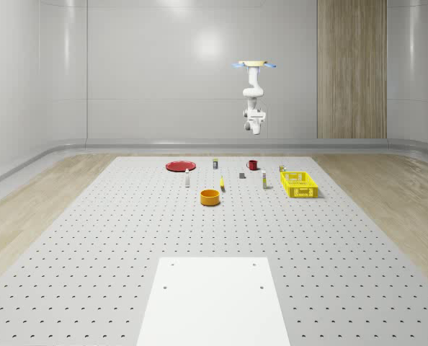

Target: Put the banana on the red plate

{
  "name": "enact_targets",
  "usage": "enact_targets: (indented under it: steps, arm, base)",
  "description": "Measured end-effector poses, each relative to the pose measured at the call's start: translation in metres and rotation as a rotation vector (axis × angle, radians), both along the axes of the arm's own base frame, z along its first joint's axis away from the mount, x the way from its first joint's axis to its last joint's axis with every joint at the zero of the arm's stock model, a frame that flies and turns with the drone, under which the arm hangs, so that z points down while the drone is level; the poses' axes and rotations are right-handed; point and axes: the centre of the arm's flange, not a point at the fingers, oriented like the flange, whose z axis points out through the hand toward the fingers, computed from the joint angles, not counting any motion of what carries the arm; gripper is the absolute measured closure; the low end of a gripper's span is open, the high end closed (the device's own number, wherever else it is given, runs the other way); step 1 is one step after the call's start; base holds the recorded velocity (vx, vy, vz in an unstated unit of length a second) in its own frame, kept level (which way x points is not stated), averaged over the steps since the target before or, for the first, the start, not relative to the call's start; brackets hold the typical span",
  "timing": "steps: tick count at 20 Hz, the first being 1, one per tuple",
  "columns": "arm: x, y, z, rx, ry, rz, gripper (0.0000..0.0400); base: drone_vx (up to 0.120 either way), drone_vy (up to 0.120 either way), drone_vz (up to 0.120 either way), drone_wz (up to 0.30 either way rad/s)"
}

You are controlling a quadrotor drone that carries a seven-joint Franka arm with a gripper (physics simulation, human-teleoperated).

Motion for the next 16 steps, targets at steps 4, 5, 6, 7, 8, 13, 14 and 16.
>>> enact_targets:
  steps: [4,5,6,7,8,13,14,16]
  arm:
    - [-0.004,0.0,0.03,0.0,-0.003,0.0,0.0]
    - [-0.004,0.0,0.037,0.0,-0.004,0.0,0.0]
    - [-0.004,0.0,0.043,0.0,-0.005,0.0,0.0]
    - [-0.003,0.0,0.05,0.0,-0.006,0.0,0.0]
    - [-0.003,0.0,0.056,0.0,-0.006,0.0,0.0]
    - [-0.001,0.0,0.078,0.0,-0.01,0.0,0.0]
    - [-0.001,0.0,0.081,0.0,-0.011,0.0,0.0]
    - [-0.001,0.0,0.085,0.0,-0.013,0.0,0.0]
  base:
    - [0.02,-0.09,0.0,0.0]
    - [0.12,-0.12,0.0,0.0]
    - [0.12,-0.12,0.0,0.0]
    - [0.12,-0.12,0.0,0.0]
    - [0.12,-0.12,0.0,0.0]
    - [0.12,-0.12,0.0,0.0]
    - [0.12,-0.12,0.0,0.0]
    - [0.12,-0.12,0.0,0.0]
